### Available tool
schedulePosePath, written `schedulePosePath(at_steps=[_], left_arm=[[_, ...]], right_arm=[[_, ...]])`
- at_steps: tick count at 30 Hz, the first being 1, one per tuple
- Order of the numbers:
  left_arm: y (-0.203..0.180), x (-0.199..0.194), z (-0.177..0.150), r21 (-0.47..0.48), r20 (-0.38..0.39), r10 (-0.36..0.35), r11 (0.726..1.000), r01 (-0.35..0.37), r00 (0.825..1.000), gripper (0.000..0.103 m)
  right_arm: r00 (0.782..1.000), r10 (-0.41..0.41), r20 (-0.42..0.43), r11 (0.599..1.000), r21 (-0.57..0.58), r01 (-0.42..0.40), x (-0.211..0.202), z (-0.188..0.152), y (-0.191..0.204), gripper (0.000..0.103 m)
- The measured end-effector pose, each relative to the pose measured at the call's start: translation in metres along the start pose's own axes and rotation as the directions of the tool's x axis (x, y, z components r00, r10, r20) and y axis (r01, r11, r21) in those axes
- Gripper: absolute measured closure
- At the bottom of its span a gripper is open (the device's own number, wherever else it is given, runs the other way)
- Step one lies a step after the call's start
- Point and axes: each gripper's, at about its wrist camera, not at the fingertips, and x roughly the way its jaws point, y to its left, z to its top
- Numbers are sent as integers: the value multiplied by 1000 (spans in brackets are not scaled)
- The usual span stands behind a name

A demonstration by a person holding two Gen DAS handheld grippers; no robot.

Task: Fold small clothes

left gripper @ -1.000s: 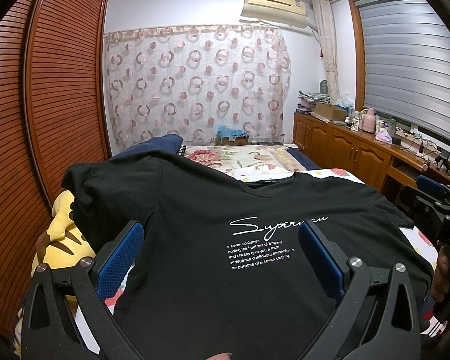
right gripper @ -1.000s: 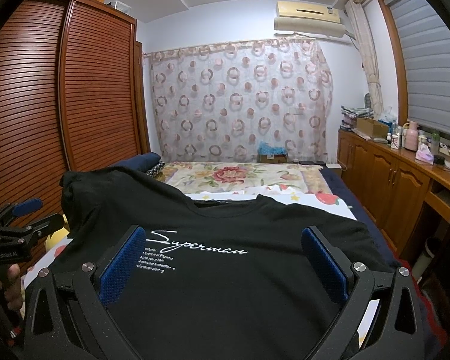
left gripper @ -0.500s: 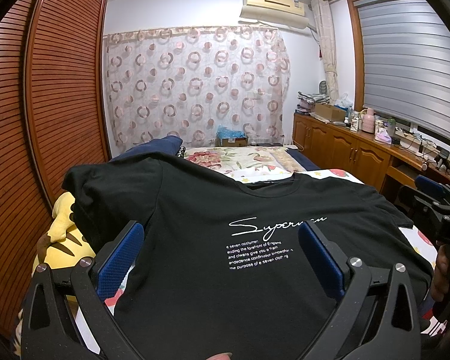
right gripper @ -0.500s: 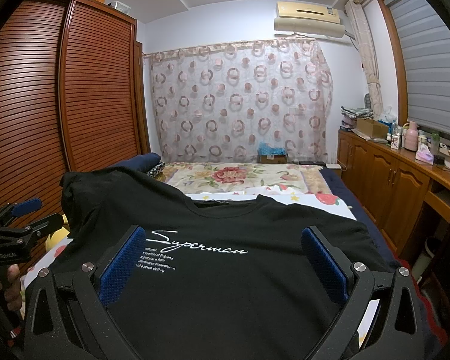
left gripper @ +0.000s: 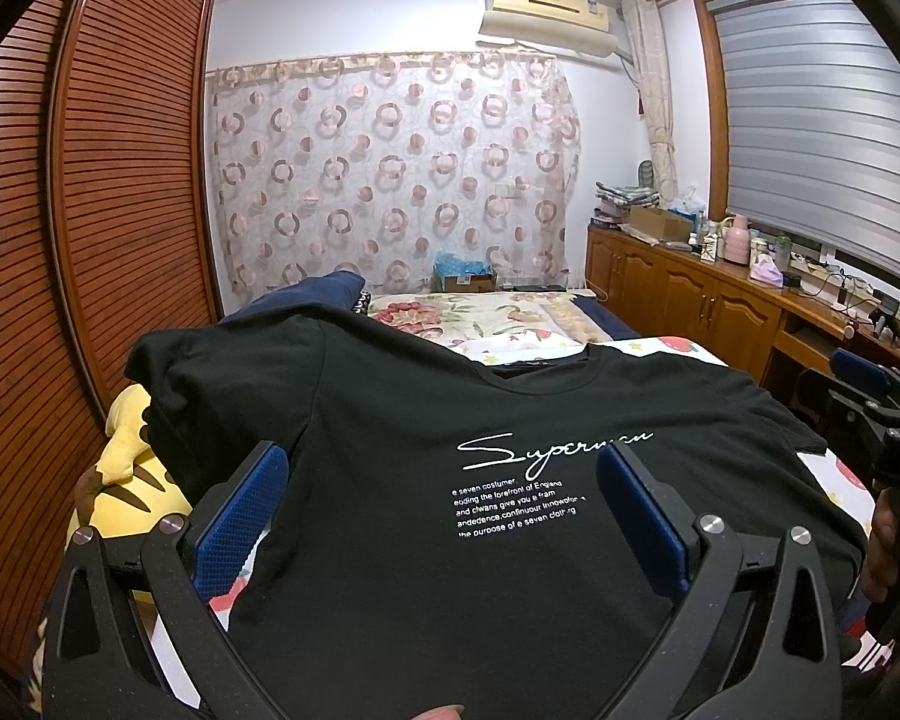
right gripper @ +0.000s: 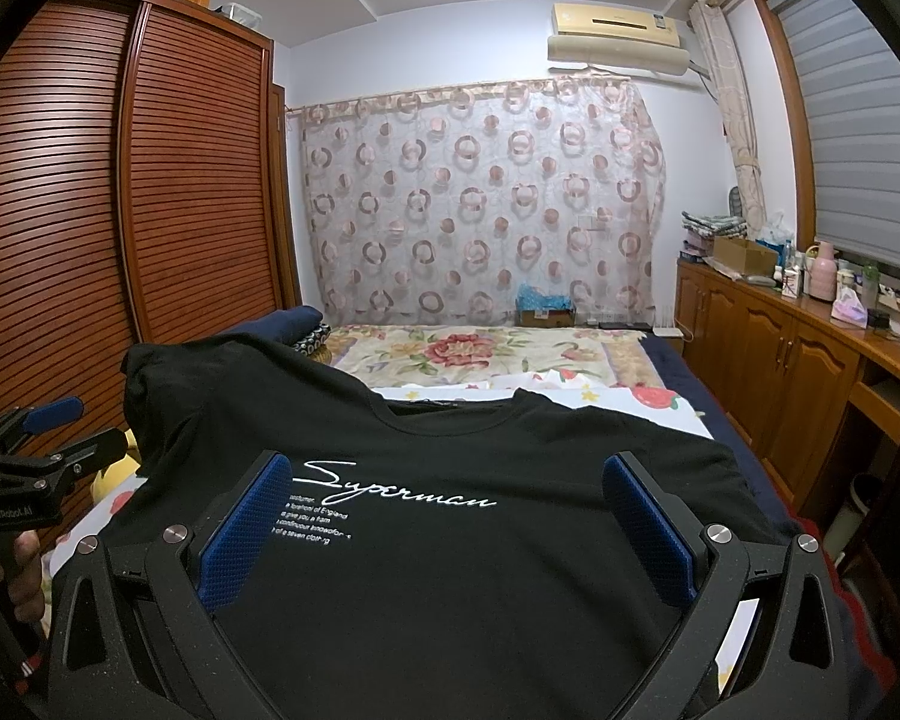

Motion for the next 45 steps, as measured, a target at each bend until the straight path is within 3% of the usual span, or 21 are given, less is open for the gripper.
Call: schedulePosePath(at_steps=[17, 24, 34, 43, 45], left_arm=[[9, -2, 3, -13, -28, -7, 1000, 7, 1000, 0], [36, 20, -11, -34, -80, -24, 999, 22, 996, 0], [85, 45, -5, -20, -113, -15, 1000, 13, 993, 1], [148, 66, 2, -93, -154, 21, 995, -36, 988, 19], [161, 69, 9, -106, -152, 34, 993, -51, 988, 28]], right_arm=[[999, 35, -17, 999, -12, -35, 3, -1, 3, 0], [995, 74, -64, 997, -12, -74, 20, -1, -1, 0], [986, 119, -113, 989, -70, -128, 61, 19, -4, 0], [975, 150, -164, 981, -98, -167, 105, 32, -8, 0], [972, 153, -178, 980, -101, -173, 114, 35, -9, 0]])
